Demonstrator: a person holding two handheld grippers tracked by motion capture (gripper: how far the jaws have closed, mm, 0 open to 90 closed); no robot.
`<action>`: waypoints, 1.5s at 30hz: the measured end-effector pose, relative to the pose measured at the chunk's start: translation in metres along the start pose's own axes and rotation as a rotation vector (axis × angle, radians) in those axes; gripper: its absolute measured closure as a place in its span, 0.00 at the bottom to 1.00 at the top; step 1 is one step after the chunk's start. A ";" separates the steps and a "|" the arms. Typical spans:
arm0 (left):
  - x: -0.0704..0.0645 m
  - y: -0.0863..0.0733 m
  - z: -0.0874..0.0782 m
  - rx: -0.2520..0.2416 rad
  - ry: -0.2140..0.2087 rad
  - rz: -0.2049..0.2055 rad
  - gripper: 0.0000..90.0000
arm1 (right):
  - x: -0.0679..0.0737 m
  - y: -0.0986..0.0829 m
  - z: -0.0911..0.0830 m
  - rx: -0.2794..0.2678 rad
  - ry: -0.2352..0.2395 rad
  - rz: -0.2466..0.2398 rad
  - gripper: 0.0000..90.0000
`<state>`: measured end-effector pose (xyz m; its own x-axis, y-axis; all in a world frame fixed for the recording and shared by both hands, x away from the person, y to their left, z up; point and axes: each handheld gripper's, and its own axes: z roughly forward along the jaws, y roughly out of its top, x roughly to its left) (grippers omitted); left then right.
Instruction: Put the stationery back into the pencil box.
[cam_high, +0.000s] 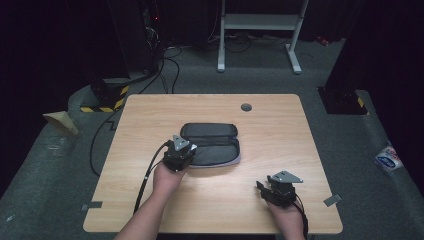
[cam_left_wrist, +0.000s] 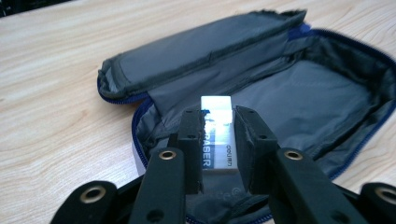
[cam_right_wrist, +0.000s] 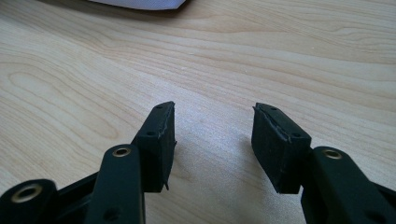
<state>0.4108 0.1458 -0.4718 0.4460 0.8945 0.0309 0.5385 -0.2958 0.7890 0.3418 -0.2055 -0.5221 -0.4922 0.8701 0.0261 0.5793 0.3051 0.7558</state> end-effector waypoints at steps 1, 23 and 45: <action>0.000 -0.001 0.002 0.009 0.003 0.003 0.81 | 0.000 0.000 0.000 -0.001 0.000 -0.001 0.54; 0.001 -0.008 0.012 0.054 0.036 0.028 0.80 | 0.000 0.000 0.000 0.003 0.000 -0.002 0.54; 0.005 -0.003 -0.003 -0.016 -0.018 -0.019 0.56 | 0.001 0.000 0.001 0.005 -0.005 -0.010 0.54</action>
<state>0.4090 0.1524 -0.4723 0.4488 0.8936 0.0049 0.5358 -0.2735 0.7988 0.3418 -0.2041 -0.5224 -0.4945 0.8690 0.0150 0.5777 0.3158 0.7527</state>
